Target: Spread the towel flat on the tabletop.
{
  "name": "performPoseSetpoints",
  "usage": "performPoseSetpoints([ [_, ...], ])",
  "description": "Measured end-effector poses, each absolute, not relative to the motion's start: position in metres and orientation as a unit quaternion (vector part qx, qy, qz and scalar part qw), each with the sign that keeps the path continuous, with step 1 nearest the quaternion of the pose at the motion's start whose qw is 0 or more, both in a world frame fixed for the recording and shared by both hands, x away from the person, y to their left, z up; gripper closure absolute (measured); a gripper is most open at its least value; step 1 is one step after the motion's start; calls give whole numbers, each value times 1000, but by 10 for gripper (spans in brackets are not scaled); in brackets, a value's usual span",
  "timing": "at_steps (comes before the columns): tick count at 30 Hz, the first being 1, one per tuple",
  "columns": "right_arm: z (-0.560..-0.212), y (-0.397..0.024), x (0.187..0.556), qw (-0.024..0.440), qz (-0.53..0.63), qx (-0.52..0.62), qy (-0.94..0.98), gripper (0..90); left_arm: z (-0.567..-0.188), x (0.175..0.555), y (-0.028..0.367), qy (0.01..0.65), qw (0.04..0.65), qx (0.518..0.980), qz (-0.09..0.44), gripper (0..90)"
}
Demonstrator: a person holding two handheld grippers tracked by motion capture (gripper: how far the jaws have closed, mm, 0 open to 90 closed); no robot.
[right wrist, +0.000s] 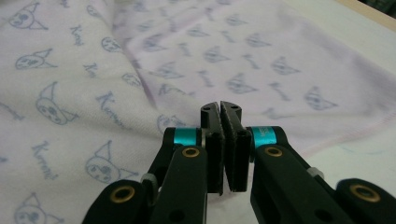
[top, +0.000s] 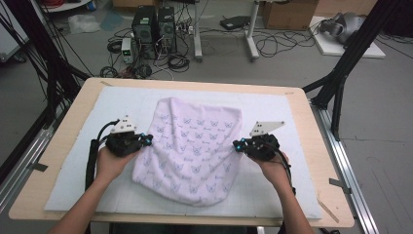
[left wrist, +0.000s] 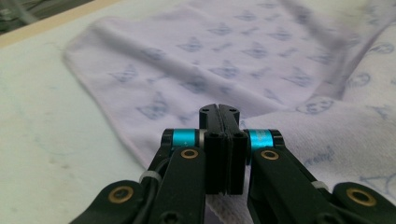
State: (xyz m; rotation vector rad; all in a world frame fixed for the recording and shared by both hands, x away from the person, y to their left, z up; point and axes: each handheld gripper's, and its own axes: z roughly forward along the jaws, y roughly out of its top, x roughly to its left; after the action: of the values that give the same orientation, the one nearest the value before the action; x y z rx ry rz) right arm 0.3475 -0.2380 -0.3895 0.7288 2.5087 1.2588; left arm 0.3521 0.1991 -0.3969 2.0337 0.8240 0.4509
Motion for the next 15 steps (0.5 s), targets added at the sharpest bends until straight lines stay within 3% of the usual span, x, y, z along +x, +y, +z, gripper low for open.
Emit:
performPoseSetpoints([
  [7, -426, -243, 392, 89, 387, 314, 862, 877, -426, 391, 199, 370, 393, 829, 148, 870],
  [10, -431, -242, 394, 84, 381, 316, 865, 852, -423, 388, 206, 365, 402, 828, 138, 797],
  [15, -410, -240, 376, 100, 412, 292, 857, 745, -407, 369, 216, 340, 420, 830, 142, 677],
])
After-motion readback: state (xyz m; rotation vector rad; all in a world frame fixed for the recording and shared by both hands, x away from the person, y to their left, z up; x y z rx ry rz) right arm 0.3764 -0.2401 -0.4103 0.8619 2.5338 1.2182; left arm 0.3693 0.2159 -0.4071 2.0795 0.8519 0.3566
